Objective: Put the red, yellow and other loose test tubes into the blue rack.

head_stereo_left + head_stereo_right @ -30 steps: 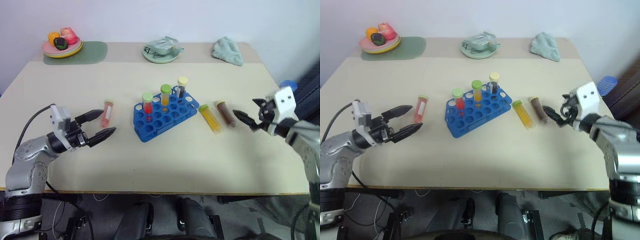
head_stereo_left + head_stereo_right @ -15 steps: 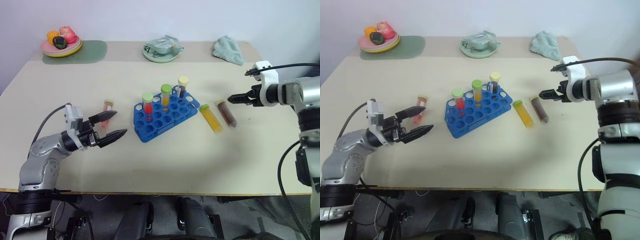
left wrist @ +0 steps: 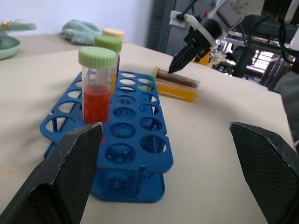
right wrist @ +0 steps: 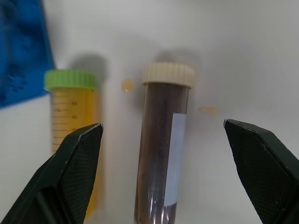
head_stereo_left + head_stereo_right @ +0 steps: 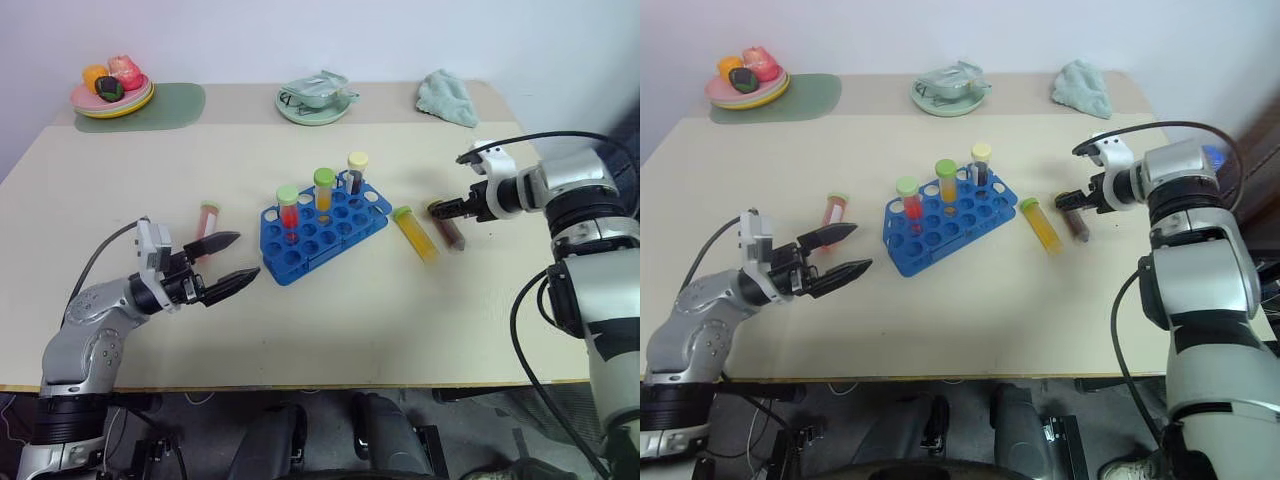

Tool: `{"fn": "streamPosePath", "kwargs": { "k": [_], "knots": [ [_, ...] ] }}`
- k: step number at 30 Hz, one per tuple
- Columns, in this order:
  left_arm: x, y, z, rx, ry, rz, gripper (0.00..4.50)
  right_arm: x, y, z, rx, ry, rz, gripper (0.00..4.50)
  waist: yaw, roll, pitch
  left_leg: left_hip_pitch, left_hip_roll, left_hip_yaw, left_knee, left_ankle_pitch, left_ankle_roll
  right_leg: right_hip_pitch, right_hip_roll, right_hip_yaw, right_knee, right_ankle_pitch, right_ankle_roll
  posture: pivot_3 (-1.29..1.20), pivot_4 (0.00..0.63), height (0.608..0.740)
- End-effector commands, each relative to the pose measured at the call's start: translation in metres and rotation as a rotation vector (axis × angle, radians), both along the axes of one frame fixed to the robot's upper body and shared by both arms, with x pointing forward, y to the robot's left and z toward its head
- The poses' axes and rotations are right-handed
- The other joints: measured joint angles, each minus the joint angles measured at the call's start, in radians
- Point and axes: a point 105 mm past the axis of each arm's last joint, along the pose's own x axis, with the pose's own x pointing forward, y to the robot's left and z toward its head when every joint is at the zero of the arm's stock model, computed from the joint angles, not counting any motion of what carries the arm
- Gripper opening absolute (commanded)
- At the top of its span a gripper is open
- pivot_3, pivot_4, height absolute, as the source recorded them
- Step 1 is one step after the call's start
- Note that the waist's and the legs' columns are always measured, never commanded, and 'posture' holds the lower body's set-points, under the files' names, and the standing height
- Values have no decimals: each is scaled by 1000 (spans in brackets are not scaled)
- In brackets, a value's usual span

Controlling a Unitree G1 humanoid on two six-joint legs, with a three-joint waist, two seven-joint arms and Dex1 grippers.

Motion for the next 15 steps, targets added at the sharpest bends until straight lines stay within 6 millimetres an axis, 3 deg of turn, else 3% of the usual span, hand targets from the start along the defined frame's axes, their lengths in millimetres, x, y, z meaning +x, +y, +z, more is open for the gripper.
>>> {"fn": "streamPosePath", "kwargs": {
  "k": [1, 6, 7, 9, 14, 15],
  "knots": [
    [-5, 3, 13, -4, -48, 8, 4489, 9, 1, 15, -19, -82, 4, 4254, 0, 0, 0, 0, 0, 0, 0, 0, 0, 0, 0, 0, 0, 0, 0, 0, 150, 740],
    [-7, 7, 13, 1, -50, 31, 4489, 14, 1, 4, -57, -103, -6, 4254, 0, 1, 0, 0, 0, 0, 0, 0, 0, 0, 0, 0, 0, 0, 0, 0, 150, 740],
    [-8, 8, 13, 4, -50, 35, 4500, 14, 1, 2, -64, -102, -2, 4022, 0, 1, 1, 0, 0, 0, 0, 0, 0, 0, 0, 0, 0, 0, 0, 0, 150, 740],
    [-10, 9, 13, 6, -49, 42, 4500, 15, 3, -1, -73, -99, 6, 3425, 0, 1, 1, 0, 0, 0, 0, 0, 0, 0, 0, 0, 0, 0, 0, 0, 150, 740],
    [-12, 12, 13, 8, -47, 51, 4500, 14, 5, -4, -95, -93, 27, 917, 0, 1, 1, 0, 0, 0, 0, 0, 0, 0, 0, 0, 0, 0, 0, 0, 150, 740],
    [-12, 12, 13, 9, -47, 51, 4500, 14, 4, -4, -100, -92, 29, 723, -1, 1, 1, 0, 0, 0, 0, 0, 0, 0, 0, 0, 0, 0, 0, 0, 150, 740]
  ]
}}
